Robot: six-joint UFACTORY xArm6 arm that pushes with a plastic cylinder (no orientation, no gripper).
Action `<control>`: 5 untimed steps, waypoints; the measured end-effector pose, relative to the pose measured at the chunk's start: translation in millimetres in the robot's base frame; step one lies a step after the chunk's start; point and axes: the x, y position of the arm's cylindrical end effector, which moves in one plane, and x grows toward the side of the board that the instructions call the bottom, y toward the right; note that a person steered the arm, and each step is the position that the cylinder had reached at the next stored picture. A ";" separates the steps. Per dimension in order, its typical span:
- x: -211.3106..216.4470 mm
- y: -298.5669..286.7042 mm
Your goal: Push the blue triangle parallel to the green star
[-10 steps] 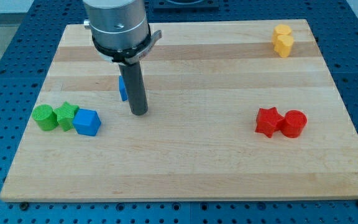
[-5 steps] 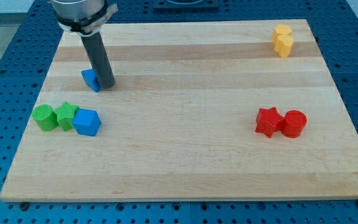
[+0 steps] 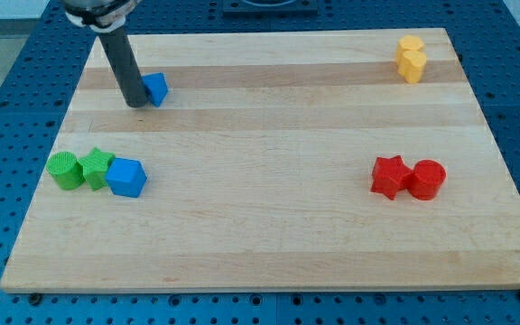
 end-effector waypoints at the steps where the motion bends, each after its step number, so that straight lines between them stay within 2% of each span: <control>1: -1.4 0.0; 2: -23.8 0.2; 3: -23.4 0.2; 4: 5.9 11.7; 5: 13.1 37.4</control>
